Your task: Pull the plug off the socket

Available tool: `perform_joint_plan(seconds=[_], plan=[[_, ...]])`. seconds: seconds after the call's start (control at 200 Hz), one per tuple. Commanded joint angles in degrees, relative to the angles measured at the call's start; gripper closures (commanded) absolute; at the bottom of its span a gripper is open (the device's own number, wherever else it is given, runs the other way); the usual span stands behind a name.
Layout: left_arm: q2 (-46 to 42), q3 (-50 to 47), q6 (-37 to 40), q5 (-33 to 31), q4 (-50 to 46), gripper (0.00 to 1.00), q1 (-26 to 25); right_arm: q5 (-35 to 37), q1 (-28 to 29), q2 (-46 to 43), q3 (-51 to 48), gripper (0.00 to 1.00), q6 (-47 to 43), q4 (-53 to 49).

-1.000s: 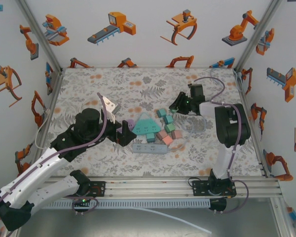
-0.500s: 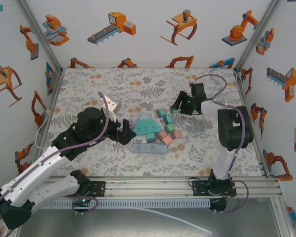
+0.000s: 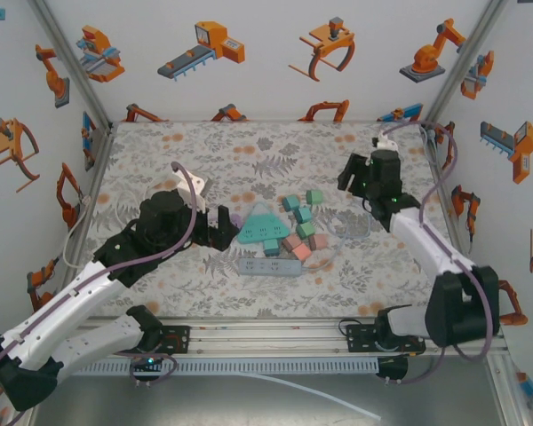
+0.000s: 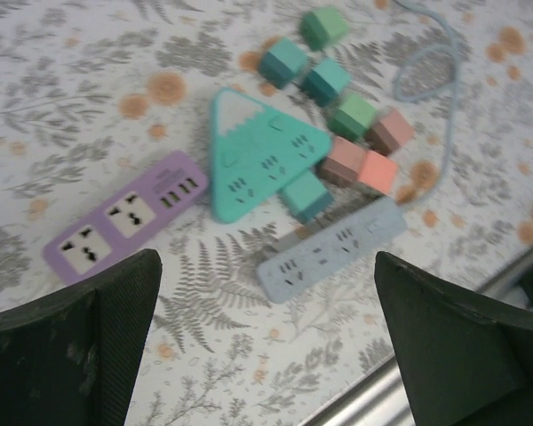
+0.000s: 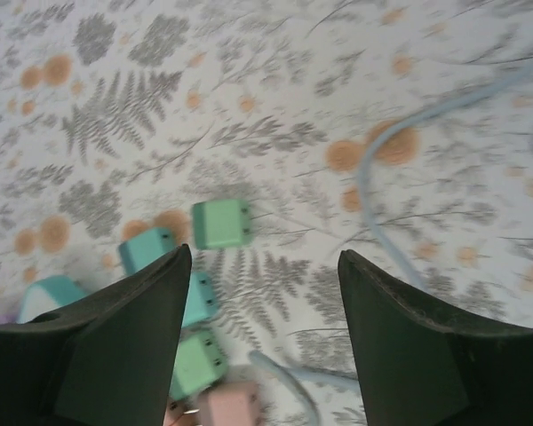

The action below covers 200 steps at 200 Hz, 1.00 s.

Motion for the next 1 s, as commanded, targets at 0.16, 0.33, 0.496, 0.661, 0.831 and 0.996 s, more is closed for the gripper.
perform_joint_plan(seconds=[0.16, 0.33, 0.496, 0.661, 0.831, 0.996], plan=[[0.2, -5.0, -5.0, -38.8, -1.3, 0.03, 2.0, 24.6, -0.6, -12.3, -17.6, 0.22, -10.9, 9.5], [-0.1, -15.5, -3.2, -42.6, 11.1, 0.03, 9.9, 28.3, -0.8, -12.0, -24.5, 0.17, -15.3, 17.0], [4.9, -22.4, 6.2, -43.1, 24.3, 0.03, 18.5, 29.3, -1.8, -2.7, -26.2, 0.1, -19.4, 25.4], [12.7, -24.8, 5.6, -36.7, 32.4, 0.03, 29.4, 25.4, -2.8, 6.4, -25.9, 0.02, -24.3, 39.2], [20.1, -31.7, 8.5, -22.8, 54.9, 0.03, 36.7, 13.3, -8.2, 11.9, -25.5, 0.02, -20.0, 44.5], [26.1, -31.6, 9.6, -11.0, 64.6, 0.03, 41.5, -1.5, -13.3, 16.1, -29.5, 0.01, -19.3, 56.0]])
